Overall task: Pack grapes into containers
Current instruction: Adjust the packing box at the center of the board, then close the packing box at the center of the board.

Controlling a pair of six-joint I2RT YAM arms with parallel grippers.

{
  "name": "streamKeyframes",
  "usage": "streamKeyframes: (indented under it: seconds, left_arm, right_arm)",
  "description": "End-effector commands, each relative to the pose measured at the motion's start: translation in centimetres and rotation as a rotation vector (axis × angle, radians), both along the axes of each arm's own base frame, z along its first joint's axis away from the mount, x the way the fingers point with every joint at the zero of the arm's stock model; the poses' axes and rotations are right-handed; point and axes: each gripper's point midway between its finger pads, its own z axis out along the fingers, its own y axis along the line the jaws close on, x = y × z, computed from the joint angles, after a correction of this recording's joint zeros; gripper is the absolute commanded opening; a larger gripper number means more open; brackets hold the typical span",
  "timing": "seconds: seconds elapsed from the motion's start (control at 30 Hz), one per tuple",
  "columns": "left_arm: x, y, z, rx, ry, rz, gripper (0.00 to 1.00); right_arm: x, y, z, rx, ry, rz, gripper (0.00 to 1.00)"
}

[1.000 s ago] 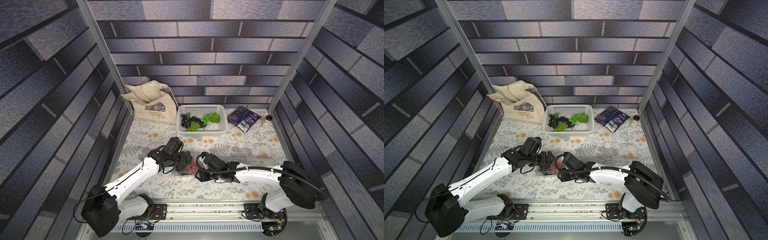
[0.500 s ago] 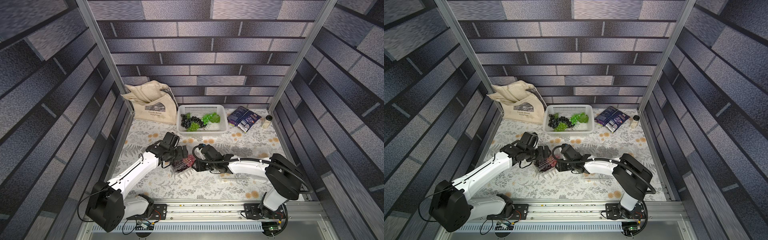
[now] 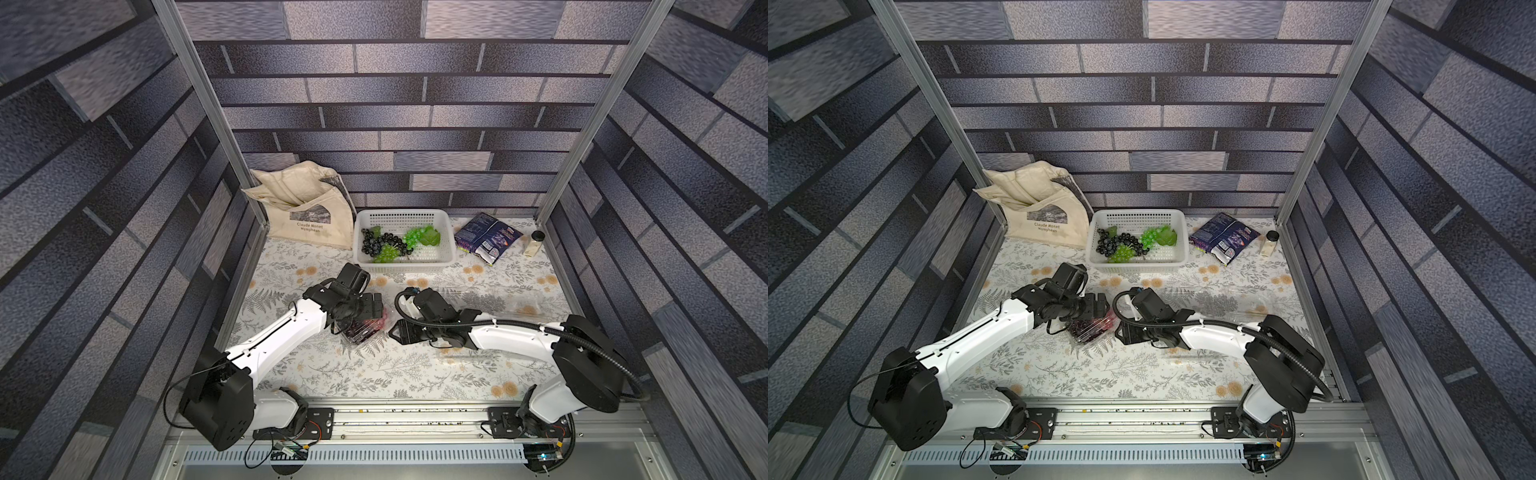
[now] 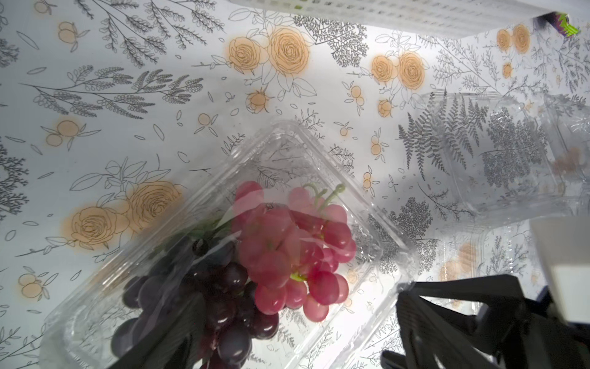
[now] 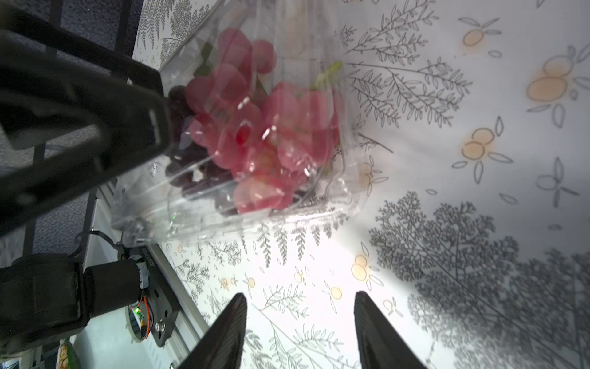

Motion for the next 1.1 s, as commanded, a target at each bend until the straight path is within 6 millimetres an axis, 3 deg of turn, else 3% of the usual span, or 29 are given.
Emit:
streamKeyframes:
  seconds: [0.0, 0.2, 0.53, 1.07]
  left_arm:
    - [-0.3, 0.6, -0.1, 0.065, 0.001, -0.023, 0.96]
    - [-1.1, 0.8, -1.0, 0.109, 0.018, -0.048, 0.96]
    - [-1.8, 0.6, -2.3, 0.130, 0.048, -0.081, 0.95]
    - [-2.7, 0.7, -3.1, 0.147, 0.086, -0.117, 0.95]
  right_arm:
    - [-0.7, -1.4, 0.3, 0.062, 0.072, -0.040, 0.56]
    - [0.9, -2.0, 1.9, 0.239, 0.130, -0.130, 0.56]
    - [5.4, -1.4, 2.4, 0.494, 0.192, -0.248, 0.58]
    - [5.9, -0.2, 1.8, 0.519, 0.231, -0.235, 0.53]
